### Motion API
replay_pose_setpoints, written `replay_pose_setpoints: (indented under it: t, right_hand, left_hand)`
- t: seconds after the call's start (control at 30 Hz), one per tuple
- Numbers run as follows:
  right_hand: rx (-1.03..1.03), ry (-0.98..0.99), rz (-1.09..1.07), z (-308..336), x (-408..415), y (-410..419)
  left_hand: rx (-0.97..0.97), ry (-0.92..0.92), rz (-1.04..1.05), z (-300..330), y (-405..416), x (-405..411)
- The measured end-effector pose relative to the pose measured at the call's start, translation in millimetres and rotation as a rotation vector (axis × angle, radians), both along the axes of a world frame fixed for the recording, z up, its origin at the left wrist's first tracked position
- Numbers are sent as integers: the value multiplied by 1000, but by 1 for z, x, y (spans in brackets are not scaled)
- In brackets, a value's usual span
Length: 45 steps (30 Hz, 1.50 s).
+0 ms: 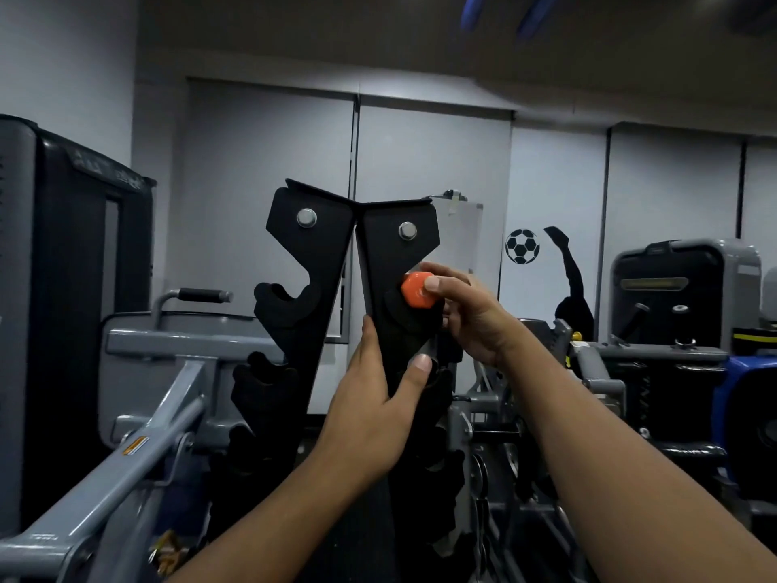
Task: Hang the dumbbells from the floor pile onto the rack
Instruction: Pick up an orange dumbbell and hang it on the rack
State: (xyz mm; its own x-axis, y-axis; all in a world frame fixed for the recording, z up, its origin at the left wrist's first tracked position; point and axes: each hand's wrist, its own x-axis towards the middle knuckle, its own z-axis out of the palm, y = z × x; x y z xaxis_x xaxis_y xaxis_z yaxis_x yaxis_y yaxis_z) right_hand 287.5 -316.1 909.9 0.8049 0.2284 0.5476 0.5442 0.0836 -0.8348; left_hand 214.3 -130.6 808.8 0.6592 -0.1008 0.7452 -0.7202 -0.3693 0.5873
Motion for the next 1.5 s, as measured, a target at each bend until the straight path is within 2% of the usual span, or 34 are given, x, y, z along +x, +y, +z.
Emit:
replay_pose_setpoints:
  t: [0.33,0.57,0.73,1.03,1.27,1.5]
  right_hand:
    - [119,94,225,-7,3,4]
    - [173,89,206,-18,6,8]
    - [122,87,170,-23,1,9]
    - [14,50,38,-26,-14,14]
    - [-140,-82,-198,-28,-39,0]
    - [-387,-267,-480,-44,-99,-2]
  left_hand:
    - [25,-6,-19,1,7,0]
    - [10,-7,-19,1,7,-1]
    - [14,-24,-8,5,9,-7]
    - [22,8,27,15,9,-14]
    - [92,21,54,16,20,-26]
    - [165,38,66,7,39,-49]
